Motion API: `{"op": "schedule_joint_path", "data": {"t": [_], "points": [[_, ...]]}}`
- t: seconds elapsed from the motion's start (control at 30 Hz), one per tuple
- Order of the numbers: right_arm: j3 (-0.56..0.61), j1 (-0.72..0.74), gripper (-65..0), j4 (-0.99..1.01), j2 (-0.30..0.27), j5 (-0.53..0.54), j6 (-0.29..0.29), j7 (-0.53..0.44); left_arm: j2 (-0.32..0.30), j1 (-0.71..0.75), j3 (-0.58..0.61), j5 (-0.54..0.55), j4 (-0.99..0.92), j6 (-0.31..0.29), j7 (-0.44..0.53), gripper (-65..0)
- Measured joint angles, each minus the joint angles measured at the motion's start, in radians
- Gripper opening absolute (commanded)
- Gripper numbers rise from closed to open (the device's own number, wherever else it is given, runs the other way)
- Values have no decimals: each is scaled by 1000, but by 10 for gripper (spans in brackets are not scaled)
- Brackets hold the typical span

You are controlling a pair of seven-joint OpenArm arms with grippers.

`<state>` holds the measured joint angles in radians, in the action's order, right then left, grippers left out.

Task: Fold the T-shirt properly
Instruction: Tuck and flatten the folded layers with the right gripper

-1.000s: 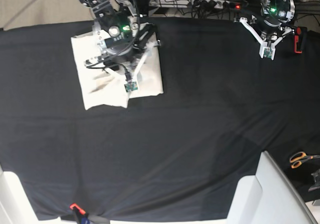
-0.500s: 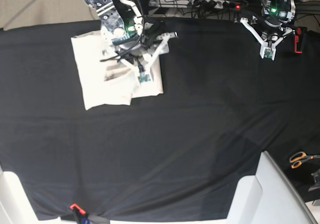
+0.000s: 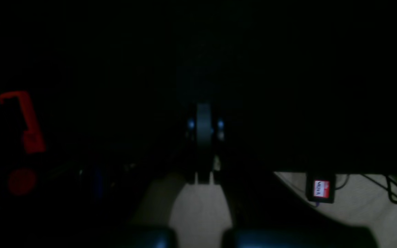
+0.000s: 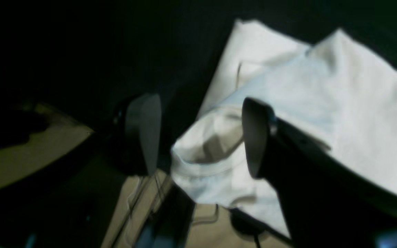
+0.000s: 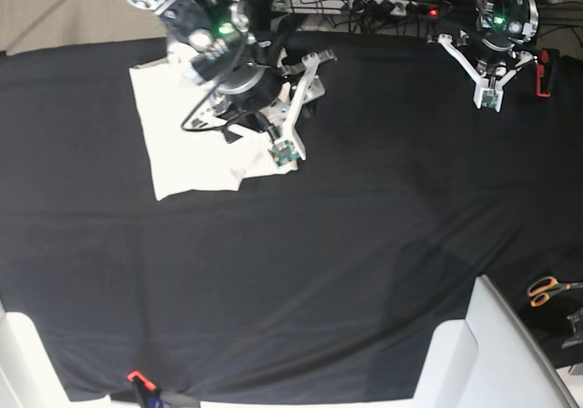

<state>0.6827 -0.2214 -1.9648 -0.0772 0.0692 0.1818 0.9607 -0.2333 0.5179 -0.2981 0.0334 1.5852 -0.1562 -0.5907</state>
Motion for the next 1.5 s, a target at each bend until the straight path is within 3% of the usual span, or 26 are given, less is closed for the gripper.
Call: {"op": "schedule_joint_path", "data": {"t": [0.13,0.2,0.27,0.3,0.37,0.5,0.6,0.77,0.9,1.5], "points": [[-191,-6,-327,4,-6,-10,4,31,0,0,0,0,-2,0,0,-650],[-290,-10,-443,16,-24,-26,6,21,1,0,0,0,-2,0,0,-650],[-361,-12,-618,32,-51,-21,5,26,0,1,0,0,-2,0,0,-650],[-388,-15,-650,42,-52,-21,5,27,0,1,-1,-1,-2,0,0,-650],[-428,-14,-627,65,-51,-12,1,25,1,1,0,0,-2,-1,0,-650],[-435,-12,-644,142,-44,-12,0,17,0,1,-2,-1,-2,0,0,-650],[-434,-18,-644,195,-32,-7,-3,-63,1,0,-1,0,-2,0,0,-650],[-431,-11,-644,285,2,-13,1,-88,1,0,-1,0,-2,0,0,-650],[-359,22,-644,317,13,-16,-25,-88,0,0,1,0,-2,0,0,-650],[-62,173,-642,416,71,-13,-25,-87,3,0,4,0,-2,0,0,-650]]}}
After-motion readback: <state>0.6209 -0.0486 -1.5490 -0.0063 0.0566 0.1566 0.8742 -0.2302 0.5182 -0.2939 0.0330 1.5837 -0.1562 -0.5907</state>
